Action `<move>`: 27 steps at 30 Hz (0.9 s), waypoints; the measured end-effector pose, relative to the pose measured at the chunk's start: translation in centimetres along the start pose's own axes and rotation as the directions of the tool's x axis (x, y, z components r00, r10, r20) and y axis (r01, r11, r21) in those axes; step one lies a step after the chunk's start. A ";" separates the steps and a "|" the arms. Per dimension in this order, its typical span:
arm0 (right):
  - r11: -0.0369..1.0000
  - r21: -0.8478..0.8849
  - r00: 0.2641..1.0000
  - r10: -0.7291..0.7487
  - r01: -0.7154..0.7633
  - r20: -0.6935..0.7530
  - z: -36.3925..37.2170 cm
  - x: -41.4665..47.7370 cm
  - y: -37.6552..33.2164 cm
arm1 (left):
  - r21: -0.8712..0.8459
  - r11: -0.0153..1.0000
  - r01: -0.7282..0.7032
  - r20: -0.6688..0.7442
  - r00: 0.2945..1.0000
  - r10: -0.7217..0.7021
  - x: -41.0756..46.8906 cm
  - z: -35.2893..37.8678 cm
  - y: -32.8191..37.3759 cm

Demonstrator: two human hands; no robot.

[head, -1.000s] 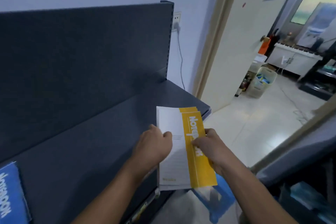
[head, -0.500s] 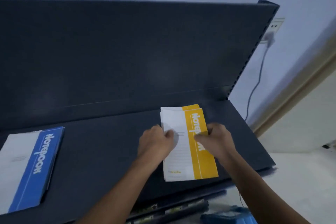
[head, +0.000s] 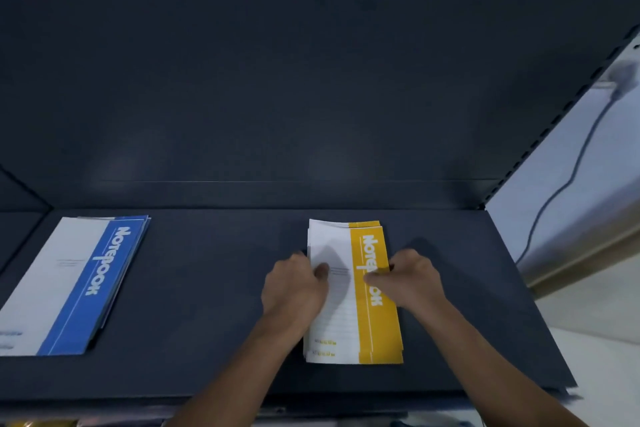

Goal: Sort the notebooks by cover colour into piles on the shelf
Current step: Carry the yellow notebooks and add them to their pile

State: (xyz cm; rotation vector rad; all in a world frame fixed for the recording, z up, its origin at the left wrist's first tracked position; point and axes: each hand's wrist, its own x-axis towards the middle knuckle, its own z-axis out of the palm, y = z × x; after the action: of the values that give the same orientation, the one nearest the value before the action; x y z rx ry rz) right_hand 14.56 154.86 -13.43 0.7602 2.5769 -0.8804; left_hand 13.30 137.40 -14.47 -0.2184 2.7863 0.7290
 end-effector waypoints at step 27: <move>0.742 -0.237 0.766 -0.643 0.627 0.015 6.7 -6.3 -14.7 | -0.070 0.992 0.105 -0.327 0.937 -0.123 -2.6 -10.0 -11.4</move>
State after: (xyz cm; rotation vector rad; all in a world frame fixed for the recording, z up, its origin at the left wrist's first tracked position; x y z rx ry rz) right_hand 12.00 138.33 -8.74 -0.2034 2.9713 -0.6973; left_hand 16.13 122.82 -10.56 -0.5561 3.0358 0.8012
